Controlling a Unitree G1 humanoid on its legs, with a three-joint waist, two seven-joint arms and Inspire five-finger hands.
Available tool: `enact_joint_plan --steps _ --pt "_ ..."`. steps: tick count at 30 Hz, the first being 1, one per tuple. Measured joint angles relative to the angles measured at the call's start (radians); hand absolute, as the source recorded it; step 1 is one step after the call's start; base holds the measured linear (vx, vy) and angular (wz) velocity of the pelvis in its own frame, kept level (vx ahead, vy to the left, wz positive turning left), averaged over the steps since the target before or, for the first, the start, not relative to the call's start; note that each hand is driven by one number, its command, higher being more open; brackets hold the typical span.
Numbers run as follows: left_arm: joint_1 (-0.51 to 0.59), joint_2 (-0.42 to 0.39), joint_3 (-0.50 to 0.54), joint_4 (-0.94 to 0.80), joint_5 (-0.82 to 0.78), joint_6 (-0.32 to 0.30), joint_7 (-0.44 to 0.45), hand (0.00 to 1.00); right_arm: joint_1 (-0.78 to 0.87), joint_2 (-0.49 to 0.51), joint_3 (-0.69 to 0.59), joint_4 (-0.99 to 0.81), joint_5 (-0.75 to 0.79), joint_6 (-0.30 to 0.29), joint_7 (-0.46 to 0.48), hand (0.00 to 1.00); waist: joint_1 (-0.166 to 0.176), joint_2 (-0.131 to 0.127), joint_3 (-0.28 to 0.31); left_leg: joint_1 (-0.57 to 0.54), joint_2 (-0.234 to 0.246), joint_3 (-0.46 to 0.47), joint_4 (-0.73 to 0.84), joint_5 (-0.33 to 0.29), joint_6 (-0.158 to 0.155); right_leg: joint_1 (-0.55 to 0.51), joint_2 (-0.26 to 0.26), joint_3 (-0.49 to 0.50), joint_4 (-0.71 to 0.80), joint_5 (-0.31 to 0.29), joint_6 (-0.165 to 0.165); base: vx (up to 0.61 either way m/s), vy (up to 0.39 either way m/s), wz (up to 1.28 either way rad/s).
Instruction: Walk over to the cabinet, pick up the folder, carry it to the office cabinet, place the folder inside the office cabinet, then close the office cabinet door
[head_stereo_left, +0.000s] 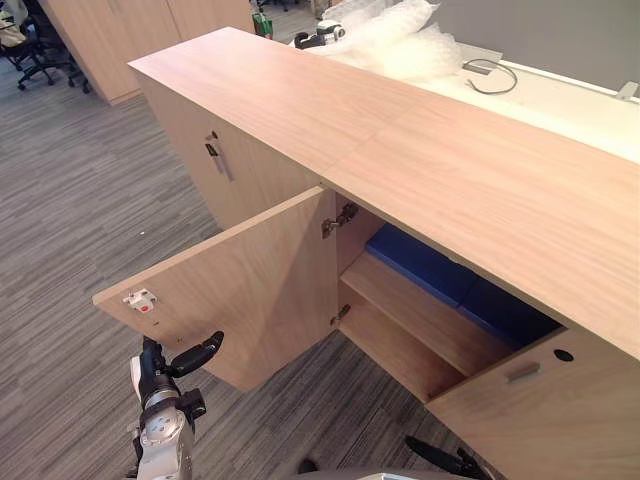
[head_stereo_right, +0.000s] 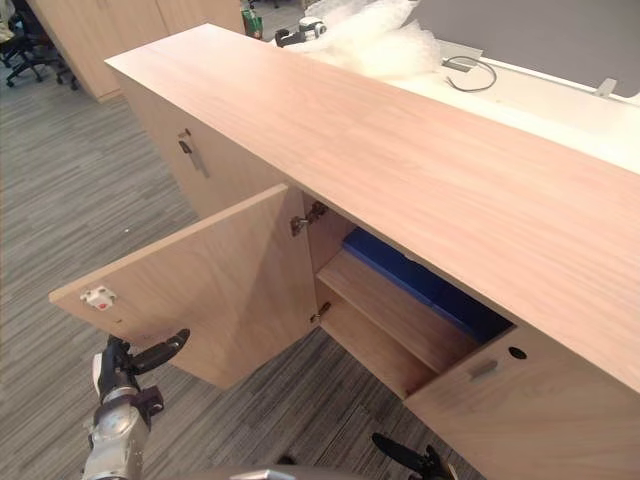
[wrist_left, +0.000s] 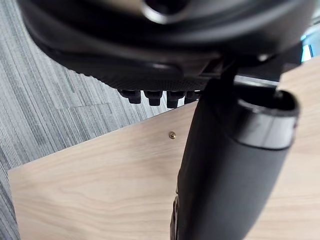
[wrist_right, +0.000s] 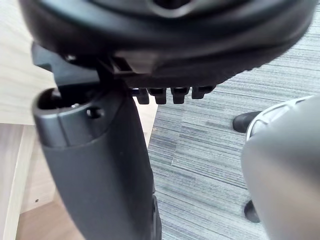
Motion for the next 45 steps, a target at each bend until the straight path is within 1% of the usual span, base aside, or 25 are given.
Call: enact_joint_plan --steps 5,9,11,16,18,20,22,23,24,25,26,28,29,30,31,32,33,34,35,36,37,39,41,43,45 --pt "0.026 0.098 -0.047 0.018 0.035 0.0 -0.079 1.0 0.009 -0.007 0.019 0.001 -0.002 0.0 0.021 1.0 0.011 -0.009 -0.007 0.01 0.013 0.001 0.001 -0.001 -0.007 -0.002 0.008 0.004 0.023 0.002 -0.004 0.01 -0.016 0.01" --pt "-0.022 0.134 -0.048 0.108 0.086 0.009 -0.097 1.0 0.01 -0.009 0.03 0.002 -0.002 0.0 0.034 1.0 0.012 -0.011 -0.016 0.01 0.016 0.009 0.001 0.002 -0.013 -0.005 0.01 0.008 0.022 0.006 -0.009 -0.02 -0.022 -0.08" --pt "-0.064 0.157 -0.047 0.165 0.09 0.025 -0.098 1.0 0.01 -0.009 0.038 0.002 -0.002 0.0 0.037 1.0 0.012 -0.013 -0.018 0.008 0.019 0.013 0.001 0.006 -0.018 -0.012 0.011 0.012 0.022 0.009 -0.013 -0.05 -0.025 -0.13" --pt "-0.088 0.189 -0.045 0.193 0.128 0.051 -0.096 1.0 0.017 -0.008 0.039 0.005 -0.002 0.0 0.04 1.0 0.012 -0.022 -0.027 0.005 0.021 0.03 -0.002 0.013 -0.028 -0.023 0.011 0.026 0.019 0.01 -0.013 -0.06 -0.022 -0.12" --pt "-0.089 0.192 -0.061 0.173 0.187 0.069 -0.084 1.0 0.028 -0.008 0.039 0.005 -0.002 -0.001 0.04 1.0 0.012 -0.024 -0.028 0.002 0.021 0.03 -0.003 0.019 -0.025 -0.025 0.011 0.026 0.019 0.01 -0.013 -0.07 -0.029 0.02" --pt "-0.065 0.2 -0.099 0.123 0.303 0.083 -0.048 1.0 0.041 -0.009 0.039 0.004 -0.002 -0.003 0.043 1.0 0.017 -0.025 -0.028 -0.009 0.021 0.025 -0.004 0.026 -0.024 -0.033 0.011 0.025 0.02 0.01 -0.013 -0.06 -0.021 0.08" --pt "-0.012 0.248 -0.192 0.064 0.547 0.086 0.017 1.0 0.061 -0.009 0.04 0.005 -0.004 -0.006 0.043 1.0 0.023 -0.024 -0.028 -0.024 0.018 0.011 -0.004 0.036 -0.02 -0.042 0.01 0.018 0.021 0.01 -0.013 -0.06 -0.017 0.18" --pt "-0.003 0.268 -0.223 0.058 0.608 0.086 0.034 1.0 0.068 -0.009 0.041 0.005 -0.007 -0.007 0.043 1.0 0.025 -0.024 -0.028 -0.026 0.018 0.006 -0.004 0.038 -0.018 -0.042 0.01 0.016 0.022 0.01 -0.013 -0.06 -0.015 0.24" --pt "0.021 0.317 -0.286 0.046 0.739 0.086 0.067 1.0 0.077 -0.02 0.058 0.007 -0.026 -0.011 0.041 1.0 0.03 -0.023 -0.027 -0.028 0.017 0.002 -0.004 0.041 -0.016 -0.042 0.009 0.012 0.023 0.01 -0.012 -0.07 -0.008 0.19" --pt "0.032 0.379 -0.363 0.036 0.822 0.086 0.083 1.0 0.088 -0.023 0.064 0.007 -0.037 -0.018 0.041 1.0 0.041 -0.021 -0.026 -0.03 0.015 -0.002 -0.004 0.044 -0.014 -0.042 0.008 0.008 0.024 0.01 -0.012 -0.07 -0.003 0.16" --pt "0.032 0.415 -0.405 0.032 0.854 0.086 0.086 1.0 0.09 -0.026 0.068 0.009 -0.043 -0.019 0.04 1.0 0.047 -0.02 -0.025 -0.032 0.014 -0.006 -0.004 0.046 -0.012 -0.042 0.007 0.007 0.024 0.01 -0.011 -0.1 0.006 0.16" --pt "0.039 0.561 -0.556 -0.004 0.99 0.075 0.098 1.0 0.087 -0.043 0.106 0.024 -0.071 -0.034 0.038 1.0 0.052 -0.015 -0.027 -0.047 0.005 -0.021 -0.004 0.051 -0.01 -0.051 -0.001 0.006 0.023 0.004 0.001 -0.12 0.023 0.16" --pt "0.045 0.596 -0.583 -0.023 1.023 0.064 0.098 1.0 0.085 -0.047 0.115 0.027 -0.075 -0.041 0.038 1.0 0.053 -0.015 -0.026 -0.054 0.002 -0.021 -0.004 0.054 -0.008 -0.057 -0.004 0.006 0.023 0.003 0.005 -0.11 0.039 0.09" --pt "0.057 0.662 -0.626 -0.06 1.085 0.019 0.098 1.0 0.085 -0.051 0.132 0.028 -0.085 -0.051 0.034 1.0 0.055 -0.014 -0.026 -0.063 -0.004 -0.022 -0.004 0.058 -0.005 -0.061 -0.009 0.007 0.018 0.0 0.011 -0.1 0.049 0.04" --pt "0.06 0.719 -0.668 -0.104 1.143 -0.05 0.098 1.0 0.085 -0.053 0.137 0.029 -0.101 -0.057 0.031 1.0 0.056 -0.012 -0.026 -0.066 -0.01 -0.022 -0.004 0.059 -0.005 -0.062 -0.014 0.007 0.014 -0.002 0.016 -0.1 0.051 0.02" --pt "0.063 0.744 -0.689 -0.136 1.172 -0.083 0.097 1.0 0.085 -0.054 0.138 0.029 -0.101 -0.06 0.031 1.0 0.055 -0.011 -0.026 -0.065 -0.013 -0.021 -0.005 0.059 -0.004 -0.062 -0.017 0.007 0.015 -0.002 0.018 -0.1 0.058 -0.01" --pt "0.082 0.781 -0.714 -0.186 1.214 -0.155 0.096 1.0 0.085 -0.057 0.141 0.029 -0.102 -0.064 0.029 1.0 0.053 -0.007 -0.027 -0.065 -0.018 -0.021 -0.005 0.056 -0.001 -0.062 -0.023 0.007 0.014 -0.005 0.023 -0.08 0.061 0.0" --pt "0.096 0.782 -0.719 -0.228 1.238 -0.219 0.095 1.0 0.085 -0.061 0.145 0.029 -0.102 -0.069 0.027 1.0 0.05 0.0 -0.026 -0.065 -0.023 -0.021 -0.005 0.057 -0.001 -0.062 -0.029 0.007 0.014 -0.004 0.027 -0.08 0.063 0.01" --pt "0.098 0.781 -0.736 -0.248 1.249 -0.248 0.094 1.0 0.085 -0.062 0.145 0.03 -0.102 -0.069 0.026 1.0 0.049 0.002 -0.027 -0.065 -0.025 -0.021 -0.005 0.057 -0.001 -0.062 -0.031 0.007 0.014 -0.003 0.028 -0.06 0.06 0.03" --pt "0.099 0.778 -0.768 -0.293 1.264 -0.303 0.094 1.0 0.084 -0.064 0.146 0.03 -0.109 -0.07 0.023 1.0 0.048 0.004 -0.028 -0.065 -0.028 -0.021 -0.005 0.057 -0.001 -0.061 -0.034 0.007 0.012 -0.006 0.033 -0.04 0.044 0.01" --pt "0.099 0.778 -0.783 -0.32 1.266 -0.325 0.094 1.0 0.082 -0.064 0.149 0.03 -0.112 -0.07 0.021 1.0 0.046 0.003 -0.028 -0.066 -0.029 -0.021 -0.005 0.058 0.0 -0.061 -0.035 0.007 0.01 -0.006 0.033 -0.03 0.046 -0.01" --pt "0.099 0.768 -0.811 -0.408 1.266 -0.4 0.096 1.0 0.076 -0.062 0.176 0.032 -0.127 -0.07 0.013 1.0 0.031 -0.009 -0.036 -0.071 -0.031 -0.021 -0.005 0.061 0.002 -0.06 -0.035 0.006 -0.004 0.0 0.033 0.0 0.0 0.0" --pt "0.092 0.737 -0.812 -0.438 1.266 -0.409 0.101 1.0 0.061 -0.056 0.175 0.046 -0.142 -0.07 0.01 1.0 0.018 -0.017 -0.042 -0.07 -0.034 -0.021 -0.005 0.06 0.006 -0.054 -0.034 0.005 -0.017 0.009 0.032 0.02 0.001 -0.01" --pt "0.055 0.712 -0.812 -0.441 1.265 -0.404 0.114 1.0 0.06 -0.053 0.176 0.049 -0.142 -0.07 0.009 1.0 0.015 -0.023 -0.045 -0.07 -0.036 -0.02 -0.005 0.06 0.016 -0.052 -0.034 0.005 -0.021 0.012 0.036 0.06 -0.006 -0.02" --pt "0.01 0.701 -0.812 -0.44 1.264 -0.383 0.123 1.0 0.059 -0.052 0.18 0.049 -0.142 -0.07 0.008 1.0 0.012 -0.026 -0.047 -0.066 -0.038 -0.019 -0.005 0.063 0.026 -0.045 -0.034 0.005 -0.026 0.012 0.036 0.07 -0.015 -0.02"
